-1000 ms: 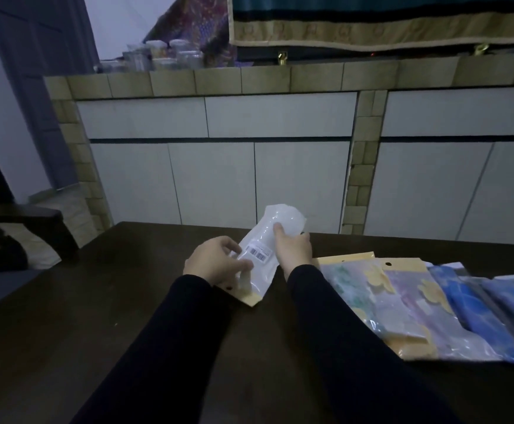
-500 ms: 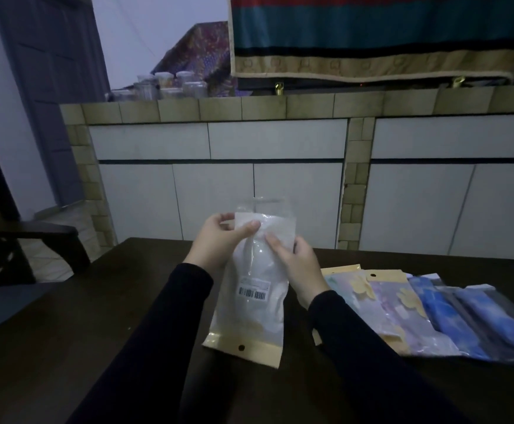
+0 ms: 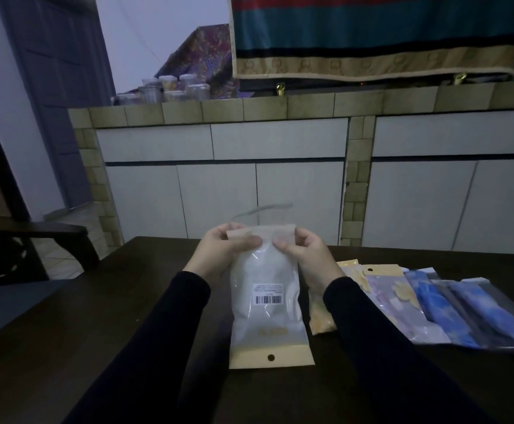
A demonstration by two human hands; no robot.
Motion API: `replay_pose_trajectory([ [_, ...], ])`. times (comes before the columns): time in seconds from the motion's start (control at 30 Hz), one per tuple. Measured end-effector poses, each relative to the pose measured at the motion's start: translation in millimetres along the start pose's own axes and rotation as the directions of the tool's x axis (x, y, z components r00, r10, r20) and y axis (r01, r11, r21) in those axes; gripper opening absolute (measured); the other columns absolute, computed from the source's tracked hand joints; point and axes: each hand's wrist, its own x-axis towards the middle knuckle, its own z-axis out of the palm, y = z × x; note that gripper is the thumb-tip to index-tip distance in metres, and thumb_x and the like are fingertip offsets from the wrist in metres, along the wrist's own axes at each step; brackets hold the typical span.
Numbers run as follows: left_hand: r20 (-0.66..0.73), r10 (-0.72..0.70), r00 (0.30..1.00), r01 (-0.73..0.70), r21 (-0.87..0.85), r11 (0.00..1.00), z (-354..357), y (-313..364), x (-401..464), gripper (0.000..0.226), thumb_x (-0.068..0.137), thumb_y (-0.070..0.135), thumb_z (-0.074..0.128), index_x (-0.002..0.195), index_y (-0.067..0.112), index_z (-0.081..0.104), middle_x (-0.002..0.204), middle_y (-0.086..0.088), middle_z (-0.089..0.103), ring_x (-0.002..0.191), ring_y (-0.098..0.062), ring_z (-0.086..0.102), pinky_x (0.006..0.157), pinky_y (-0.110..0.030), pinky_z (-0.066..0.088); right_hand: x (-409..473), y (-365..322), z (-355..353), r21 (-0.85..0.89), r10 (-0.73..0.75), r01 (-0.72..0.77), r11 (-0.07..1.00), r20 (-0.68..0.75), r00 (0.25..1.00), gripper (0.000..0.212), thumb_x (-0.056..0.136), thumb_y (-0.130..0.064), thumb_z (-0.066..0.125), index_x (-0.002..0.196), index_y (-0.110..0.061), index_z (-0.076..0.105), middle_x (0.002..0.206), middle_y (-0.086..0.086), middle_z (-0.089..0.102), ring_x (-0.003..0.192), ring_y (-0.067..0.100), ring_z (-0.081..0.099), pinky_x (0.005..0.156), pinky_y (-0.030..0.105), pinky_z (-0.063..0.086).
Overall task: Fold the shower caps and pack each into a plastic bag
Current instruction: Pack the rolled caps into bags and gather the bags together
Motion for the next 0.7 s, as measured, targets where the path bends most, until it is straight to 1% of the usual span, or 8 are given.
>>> replay_pose_trajectory([
  [0.1,0.011,0.016,1.0,-0.016,-0.01,1.0,3.5,-1.3,0.0,0.03,0.074,-0.007,0.073,0.06,0.014,0.056,0.072,-0.008,0.064,0.055,-0.016,0.063,0.052,-0.022,0.052,1.3,1.2,0.6,0.004,0.005,-0.005,1.0,-0.059,0.998,0.015,0.081,0.002,0.07,0.078,-0.012,0.063,0.086,0.012,0.066,0.075,0.024,0.063,0.069,0.031,0.055],
  [0.17,0.064,0.01,0.998,-0.011,0.011,1.0,0.9,-0.5,-0.6,0.036,0.083,-0.01,0.061,0.058,0.014,0.06,0.082,-0.007,0.068,0.061,-0.014,0.065,0.053,-0.02,0.052,1.9,1.1,1.1,-0.029,0.003,-0.005,1.0,-0.088,0.996,0.02,0.08,-0.001,0.072,0.071,-0.015,0.061,0.082,0.011,0.062,0.073,0.023,0.06,0.065,0.031,0.053],
  [0.23,0.151,-0.027,0.988,0.025,0.018,1.0,-1.5,5.4,-5.4,0.023,0.081,-0.005,0.059,0.066,0.011,0.064,0.092,-0.009,0.07,0.068,-0.02,0.065,0.057,-0.022,0.052,2.8,1.9,-1.6,-0.01,-0.004,0.003,1.0,-0.077,0.997,0.021,0.081,-0.002,0.071,0.07,-0.017,0.059,0.08,0.01,0.062,0.07,0.023,0.058,0.062,0.03,0.05],
  [0.3,0.198,-0.097,0.975,0.098,0.004,0.995,-4.7,9.7,-8.5,0.015,0.073,0.015,0.051,0.075,0.007,0.063,0.092,-0.014,0.068,0.069,-0.026,0.061,0.061,-0.029,0.047,2.8,3.2,-4.9,-0.002,0.001,-0.001,1.0,-0.038,0.999,0.023,0.083,-0.003,0.069,0.069,-0.017,0.057,0.077,0.007,0.063,0.067,0.022,0.057,0.06,0.028,0.048],
  [0.43,0.078,-0.172,0.982,0.153,0.2,0.968,-1.1,11.2,-8.3,0.057,0.077,0.065,0.051,0.072,0.009,0.064,0.075,-0.012,0.062,0.058,-0.022,0.054,0.063,-0.029,0.043,3.6,6.5,-9.7,-0.066,-0.003,0.004,0.998,0.004,1.0,0.032,0.082,-0.003,0.071,0.062,-0.022,0.055,0.071,0.004,0.057,0.065,0.019,0.055,0.058,0.028,0.046],
  [0.47,0.06,-0.134,0.989,0.114,0.258,0.959,0.2,10.4,-8.0,0.054,0.073,0.063,0.064,0.073,0.01,0.065,0.073,-0.011,0.061,0.059,-0.021,0.054,0.063,-0.028,0.045,3.7,6.2,-11.1,-0.084,-0.001,0.002,0.996,0.019,1.0,0.032,0.082,-0.003,0.071,0.062,-0.022,0.055,0.071,0.004,0.057,0.065,0.019,0.055,0.059,0.028,0.047],
  [0.57,0.121,-0.028,0.992,-0.011,0.311,0.95,1.0,7.5,-9.3,0.024,0.068,0.02,0.085,0.074,0.008,0.065,0.073,-0.011,0.066,0.066,-0.021,0.061,0.063,-0.027,0.052,2.8,0.4,-16.6,-0.145,0.025,-0.017,0.989,0.051,0.998,0.027,0.085,0.001,0.065,0.07,-0.018,0.054,0.074,0.006,0.057,0.065,0.019,0.057,0.059,0.028,0.049],
  [0.7,0.077,-0.005,0.997,-0.017,0.288,0.957,-4.6,4.7,-9.0,0.033,0.056,0.008,0.09,0.075,0.013,0.064,0.08,-0.011,0.069,0.08,-0.026,0.064,0.083,-0.04,0.052,3.5,-9.2,-19.5,0.034,0.084,-0.085,0.996,0.035,0.996,0.016,0.092,0.0,0.043,0.088,-0.011,0.054,0.082,0.012,0.057,0.068,0.021,0.057,0.061,0.026,0.048],
])
